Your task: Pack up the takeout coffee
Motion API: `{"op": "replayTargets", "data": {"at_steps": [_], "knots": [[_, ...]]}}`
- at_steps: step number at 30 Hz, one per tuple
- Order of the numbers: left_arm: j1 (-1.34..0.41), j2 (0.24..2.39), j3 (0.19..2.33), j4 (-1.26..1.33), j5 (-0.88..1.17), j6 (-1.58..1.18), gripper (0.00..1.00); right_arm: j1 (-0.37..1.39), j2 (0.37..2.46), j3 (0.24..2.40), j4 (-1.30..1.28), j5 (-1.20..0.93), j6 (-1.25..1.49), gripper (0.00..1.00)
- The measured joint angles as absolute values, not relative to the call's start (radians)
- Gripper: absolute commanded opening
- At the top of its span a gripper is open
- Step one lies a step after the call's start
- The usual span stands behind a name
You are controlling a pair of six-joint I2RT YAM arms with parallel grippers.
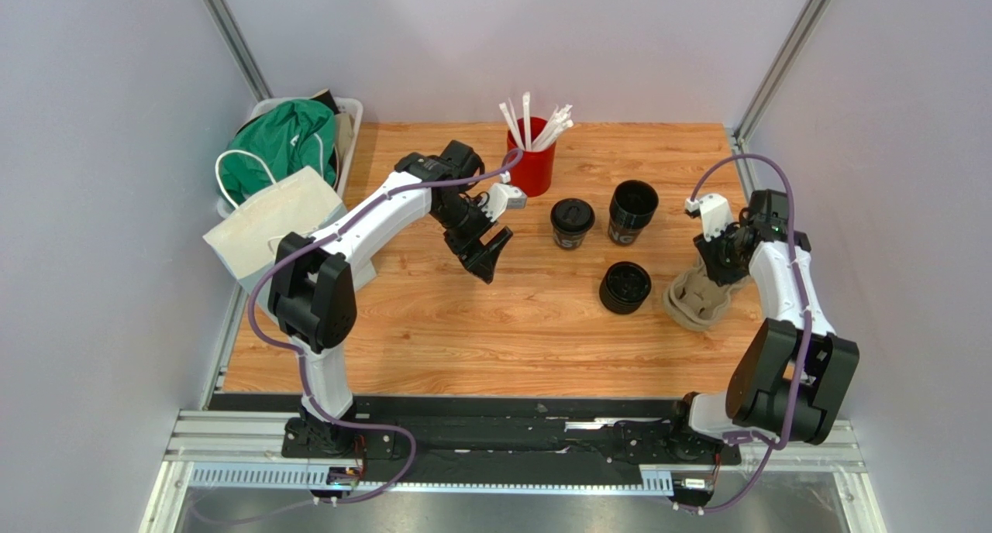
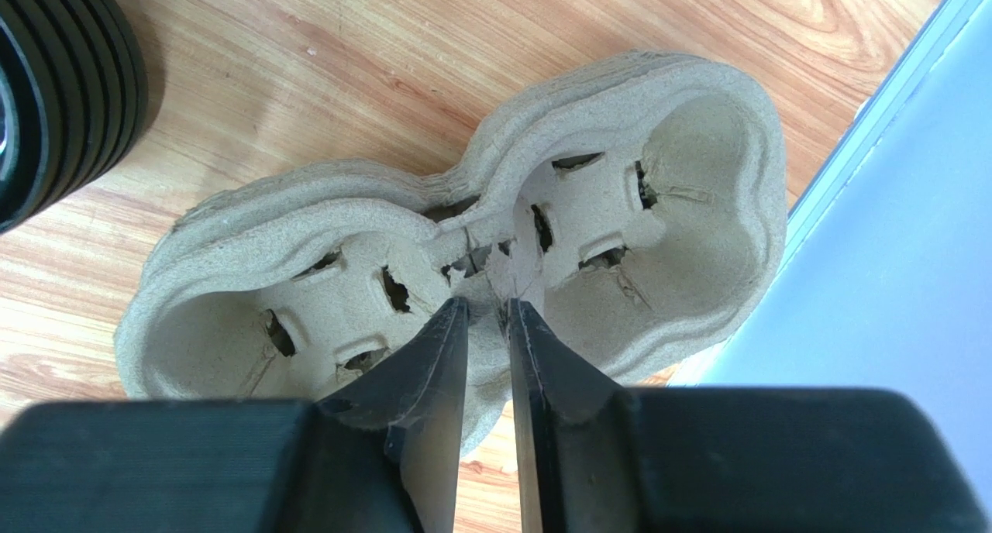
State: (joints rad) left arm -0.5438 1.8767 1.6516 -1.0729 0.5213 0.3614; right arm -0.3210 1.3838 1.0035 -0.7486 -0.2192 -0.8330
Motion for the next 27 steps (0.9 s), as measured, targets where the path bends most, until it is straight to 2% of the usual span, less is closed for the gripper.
{"op": "replayTargets", "data": {"at_steps": [5, 8, 19, 21, 25, 27], "knots": [[-0.544, 1.877, 1.652, -1.073, 0.521, 0.361, 0.87, -0.328, 1.372, 1.003, -0.747, -0.22, -0.838, 0.5], [-0.544, 1.876, 1.652, -1.073, 0.521, 0.361, 0.86, -0.337, 1.366, 1.003, -0.745, -0.224, -0.843, 0.55], [-0.544, 1.877, 1.652, -1.073, 0.52, 0.361, 0.86, -0.378, 1.412, 0.997, -0.744, -0.286, -0.881, 0.52], [-0.544, 1.877, 1.652, -1.073, 0.518, 0.362, 0.86, -0.386, 1.426, 0.996, -0.744, -0.299, -0.89, 0.49], [-0.544, 1.877, 1.652, -1.073, 0.517, 0.361, 0.86, -0.395, 1.442, 0.996, -0.751, -0.325, -0.91, 0.34], [-0.544, 1.877, 1.652, -1.073, 0.517, 0.361, 0.86, -0.397, 1.442, 0.996, -0.755, -0.337, -0.916, 0.3]]}}
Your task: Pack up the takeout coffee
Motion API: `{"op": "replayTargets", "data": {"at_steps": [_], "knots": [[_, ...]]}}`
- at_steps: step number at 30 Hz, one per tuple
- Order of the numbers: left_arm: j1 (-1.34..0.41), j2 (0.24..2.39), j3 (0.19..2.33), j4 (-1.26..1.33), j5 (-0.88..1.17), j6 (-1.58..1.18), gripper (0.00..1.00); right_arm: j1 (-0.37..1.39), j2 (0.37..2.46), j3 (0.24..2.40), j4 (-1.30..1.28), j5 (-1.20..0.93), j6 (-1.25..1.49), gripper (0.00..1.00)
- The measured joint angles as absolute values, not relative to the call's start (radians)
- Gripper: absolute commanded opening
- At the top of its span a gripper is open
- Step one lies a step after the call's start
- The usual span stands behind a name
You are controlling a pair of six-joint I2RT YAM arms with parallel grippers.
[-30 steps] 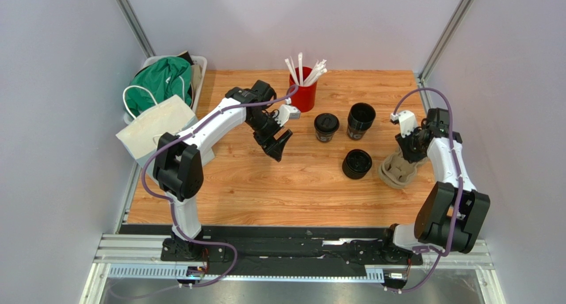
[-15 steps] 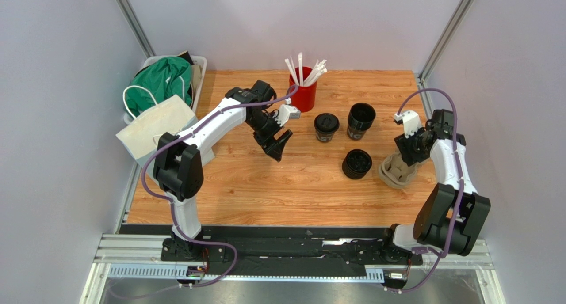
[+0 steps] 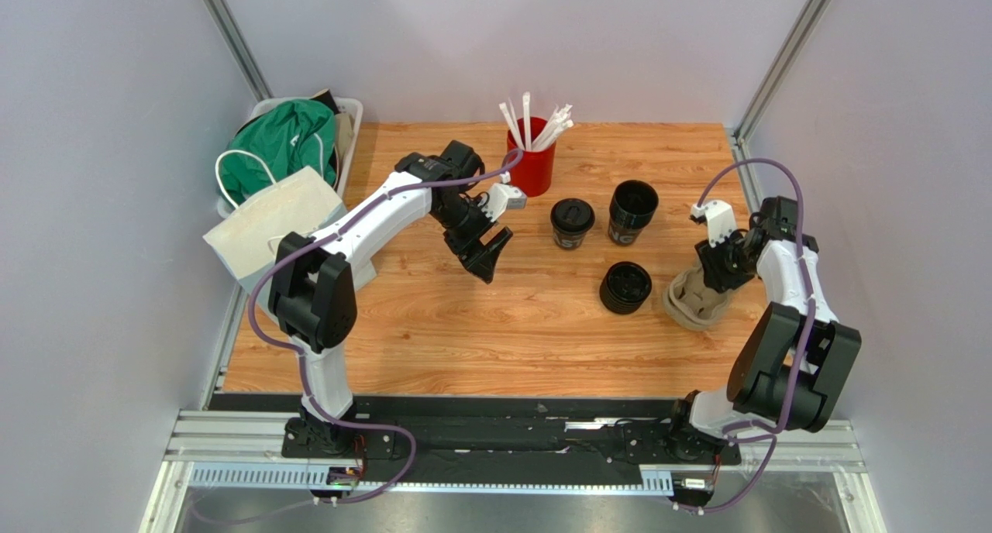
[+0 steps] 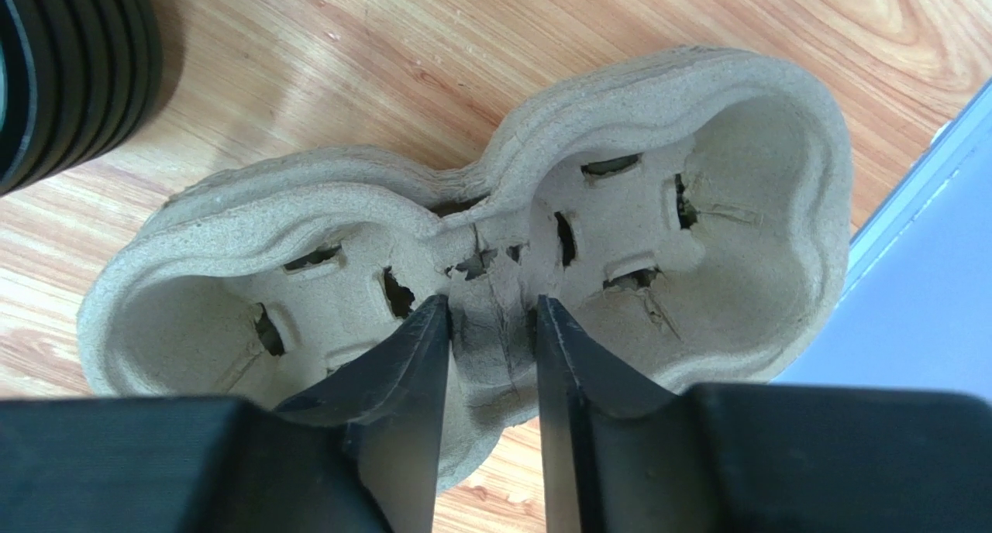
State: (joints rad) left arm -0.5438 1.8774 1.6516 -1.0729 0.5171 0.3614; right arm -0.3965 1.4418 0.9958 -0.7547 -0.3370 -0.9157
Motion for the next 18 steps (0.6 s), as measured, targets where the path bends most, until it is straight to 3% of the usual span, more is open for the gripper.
{"op": "replayTargets", "data": {"at_steps": [4, 18], "knots": [[-0.544, 1.885, 1.652, -1.073, 0.517, 0.362, 0.86, -0.402, 1.438, 0.996, -0.762, -0.363, -0.925, 0.23], [-0.544, 1.893, 1.652, -1.073, 0.514, 0.362, 0.86, -0.403, 1.325, 0.996, -0.813, -0.391, -0.929, 0.22]]}}
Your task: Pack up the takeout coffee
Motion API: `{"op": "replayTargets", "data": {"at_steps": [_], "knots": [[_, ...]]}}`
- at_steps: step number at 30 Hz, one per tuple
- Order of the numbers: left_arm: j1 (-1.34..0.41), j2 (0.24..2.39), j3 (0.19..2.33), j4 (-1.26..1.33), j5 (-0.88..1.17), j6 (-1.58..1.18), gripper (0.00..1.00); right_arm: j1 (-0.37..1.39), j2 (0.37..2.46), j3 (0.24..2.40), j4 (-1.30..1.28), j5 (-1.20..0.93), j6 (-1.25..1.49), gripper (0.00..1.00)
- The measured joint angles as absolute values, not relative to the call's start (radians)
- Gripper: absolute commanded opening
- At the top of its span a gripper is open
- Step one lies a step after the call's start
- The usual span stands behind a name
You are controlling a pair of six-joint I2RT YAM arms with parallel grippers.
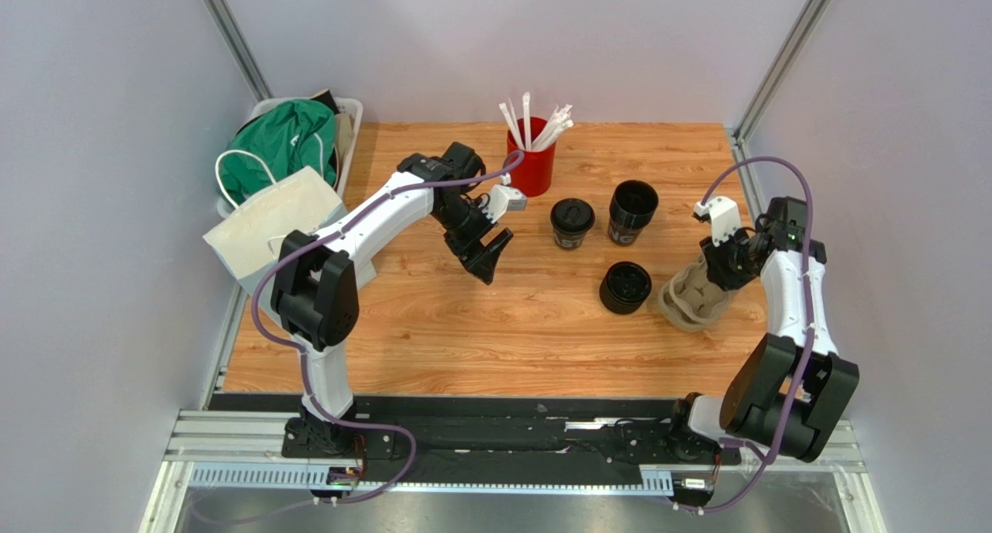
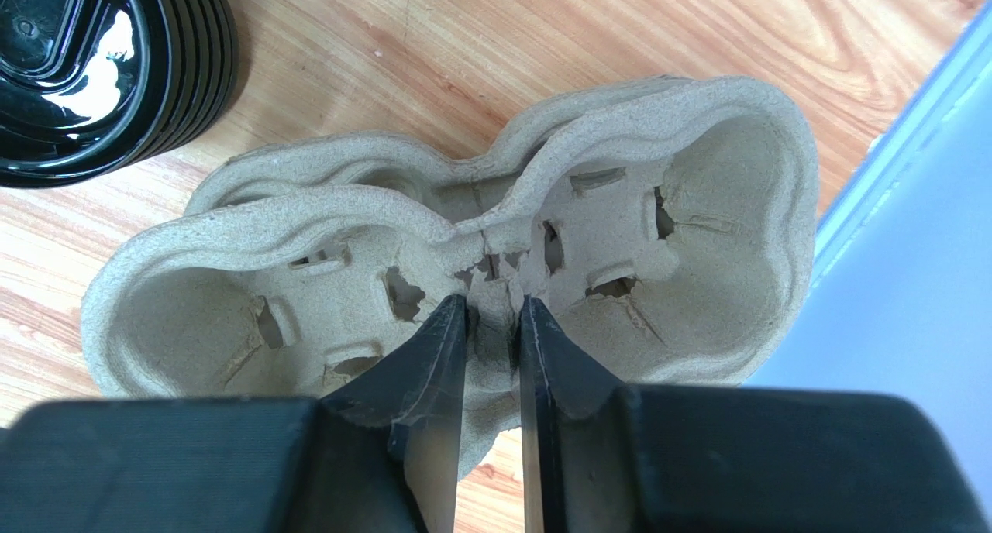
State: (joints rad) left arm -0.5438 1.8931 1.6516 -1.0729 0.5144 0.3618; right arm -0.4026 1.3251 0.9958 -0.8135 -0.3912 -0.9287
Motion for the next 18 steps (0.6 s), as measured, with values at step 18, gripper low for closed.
{"op": "replayTargets", "data": {"at_steps": [18], "knots": [[-0.544, 1.893, 1.652, -1.073, 0.514, 0.361, 0.87, -0.403, 1.103, 0.971, -0.946, -0.447, -0.913, 0.23]]}}
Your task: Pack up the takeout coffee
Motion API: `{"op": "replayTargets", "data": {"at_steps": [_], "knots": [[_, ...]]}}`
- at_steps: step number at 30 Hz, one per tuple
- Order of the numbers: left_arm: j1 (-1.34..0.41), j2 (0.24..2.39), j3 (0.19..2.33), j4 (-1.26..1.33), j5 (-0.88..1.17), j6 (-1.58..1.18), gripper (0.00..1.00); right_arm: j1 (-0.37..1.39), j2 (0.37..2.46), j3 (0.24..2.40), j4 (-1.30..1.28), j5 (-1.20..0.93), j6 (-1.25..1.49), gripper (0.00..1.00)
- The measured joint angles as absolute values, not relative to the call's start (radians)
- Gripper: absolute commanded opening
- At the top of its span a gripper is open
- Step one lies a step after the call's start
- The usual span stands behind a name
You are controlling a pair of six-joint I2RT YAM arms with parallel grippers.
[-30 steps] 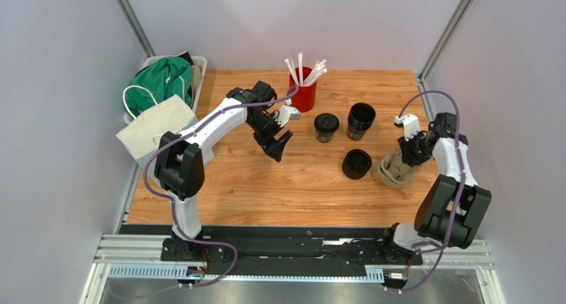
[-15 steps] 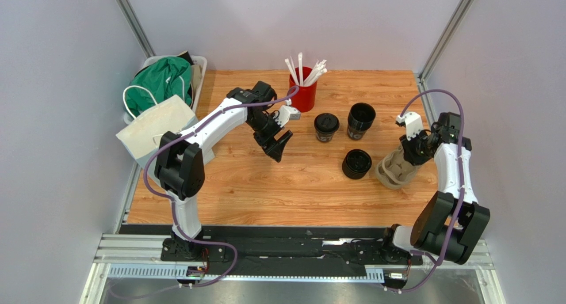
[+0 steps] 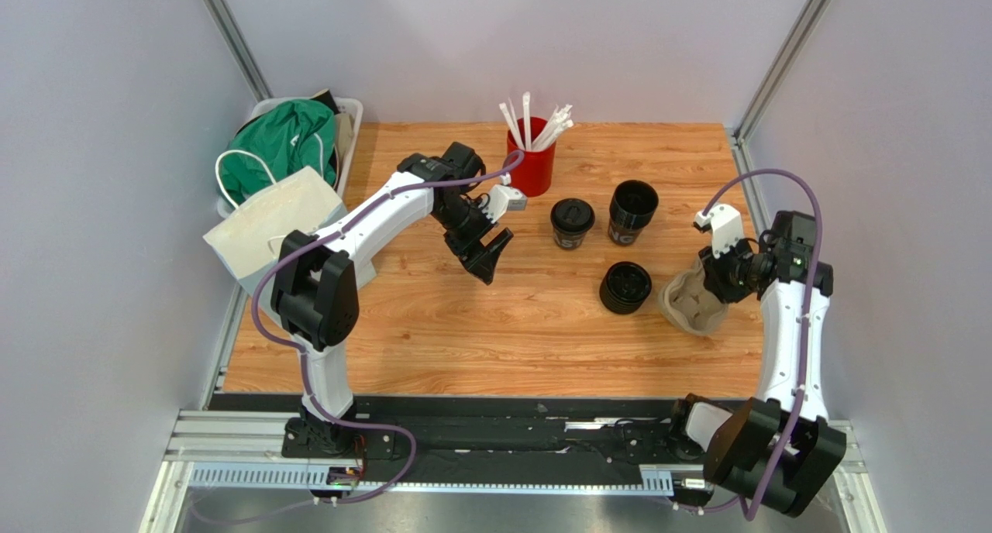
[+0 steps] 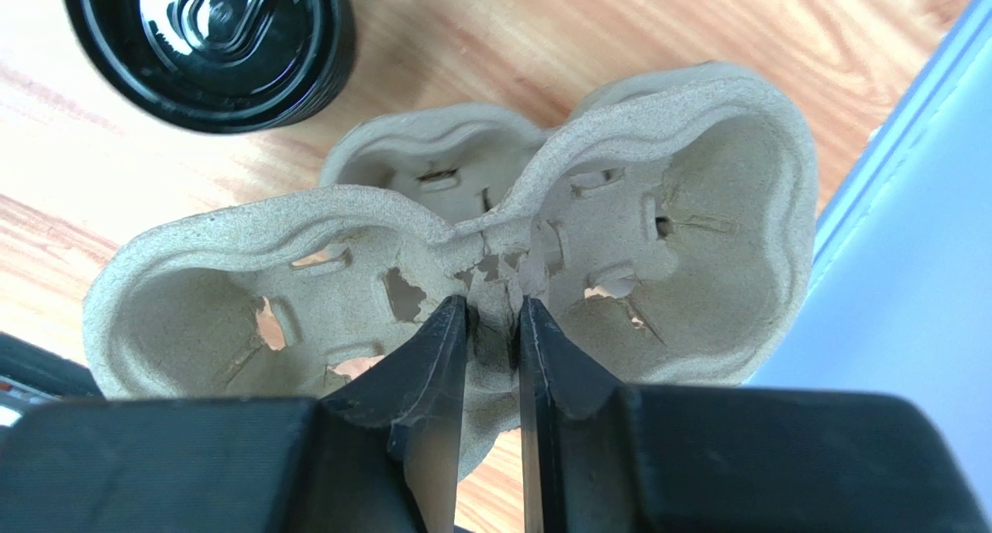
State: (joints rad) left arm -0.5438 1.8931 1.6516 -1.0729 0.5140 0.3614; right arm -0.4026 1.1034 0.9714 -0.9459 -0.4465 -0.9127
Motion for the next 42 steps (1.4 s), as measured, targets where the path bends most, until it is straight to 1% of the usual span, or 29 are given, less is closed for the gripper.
{"op": "replayTargets", "data": {"at_steps": [7, 13, 16, 23, 26, 34, 42], "knots": [[-0.544, 1.893, 1.652, -1.073, 0.514, 0.361, 0.86, -0.403, 1.076, 0.877, -0.945, -0.46, -0.906, 0.23], [-0.544, 1.893, 1.652, -1.073, 0.514, 0.361, 0.86, -0.403, 1.085, 0.865, -0.913, -0.465, -0.89, 0.25], [-0.544, 1.893, 1.652, -1.073, 0.514, 0.361, 0.86, -0.403, 1.1, 0.864, -0.893, -0.464, -0.883, 0.29], [-0.544, 1.893, 1.652, -1.073, 0.513, 0.361, 0.86, -0.403, 1.132, 0.861, -0.872, -0.462, -0.884, 0.48], [-0.544, 1.893, 1.652, -1.073, 0.513, 0.361, 0.87, -0.403, 1.134, 0.857, -0.875, -0.462, -0.892, 0.53], [-0.544, 1.894, 1.652, -1.073, 0.513, 0.361, 0.86, -0.403, 1.149, 0.872, -0.905, -0.447, -0.955, 0.57], [-0.544, 1.895, 1.652, -1.073, 0.511, 0.361, 0.86, -0.403, 1.254, 0.936, -0.947, -0.448, -1.023, 0.6]]}}
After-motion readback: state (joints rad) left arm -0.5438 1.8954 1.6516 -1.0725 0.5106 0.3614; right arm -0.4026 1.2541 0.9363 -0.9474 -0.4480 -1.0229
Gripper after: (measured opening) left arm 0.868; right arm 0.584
